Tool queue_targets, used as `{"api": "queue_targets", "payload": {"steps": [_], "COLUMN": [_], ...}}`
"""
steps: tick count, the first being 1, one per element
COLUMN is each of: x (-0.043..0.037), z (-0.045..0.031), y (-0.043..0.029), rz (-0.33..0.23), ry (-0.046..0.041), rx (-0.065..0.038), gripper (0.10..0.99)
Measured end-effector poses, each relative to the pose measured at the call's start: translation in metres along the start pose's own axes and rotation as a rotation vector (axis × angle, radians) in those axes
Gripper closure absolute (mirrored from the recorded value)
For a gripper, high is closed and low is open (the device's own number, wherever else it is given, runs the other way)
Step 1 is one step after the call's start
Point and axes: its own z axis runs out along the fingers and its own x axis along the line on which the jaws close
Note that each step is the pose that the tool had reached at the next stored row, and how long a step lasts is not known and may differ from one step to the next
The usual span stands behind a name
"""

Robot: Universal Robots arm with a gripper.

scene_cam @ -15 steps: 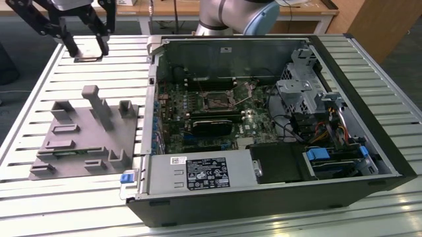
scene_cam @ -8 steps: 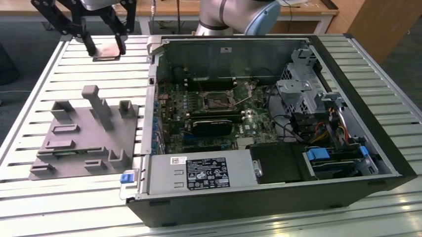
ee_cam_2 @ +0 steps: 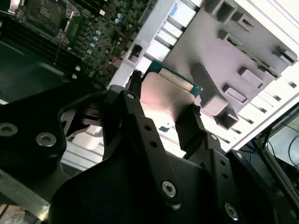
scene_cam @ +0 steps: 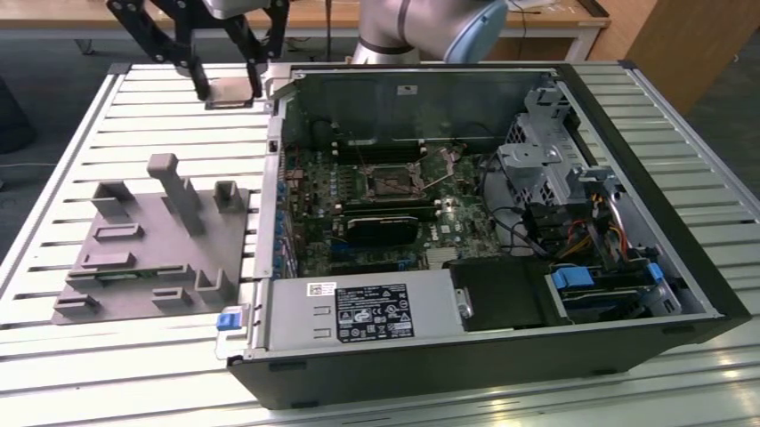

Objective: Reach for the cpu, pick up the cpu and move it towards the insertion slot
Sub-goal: 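Pick up the cpu and move it towards the insertion slot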

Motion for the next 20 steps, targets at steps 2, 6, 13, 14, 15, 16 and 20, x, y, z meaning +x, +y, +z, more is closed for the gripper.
{"api": "queue_targets", "payload": {"steps": [2, 6, 13, 14, 15, 16, 20], "x": [-0.0076, -0.0204, -0.0391, -0.0419, -0.0445, -0.0467, -0.0575], "z": [0.0004, 0.0013, 0.0042, 0.0047, 0.0052, 0.0058, 0.0078], "y": [0.0008, 0.0053, 0.0103, 0.0108, 0.0112, 0.0116, 0.0137], "rz": [0.000, 0.000, 0.000, 0.000, 0.000, 0.000, 0.000], "ry": [-0.0001, 0.0000, 0.0000, 0.0000, -0.0001, -0.0001, 0.0000], "rx": [0.000, 0.000, -0.001, -0.001, -0.001, -0.001, -0.001], "gripper": [0.545, 0.545, 0.545, 0.545, 0.545, 0.545, 0.545]}}
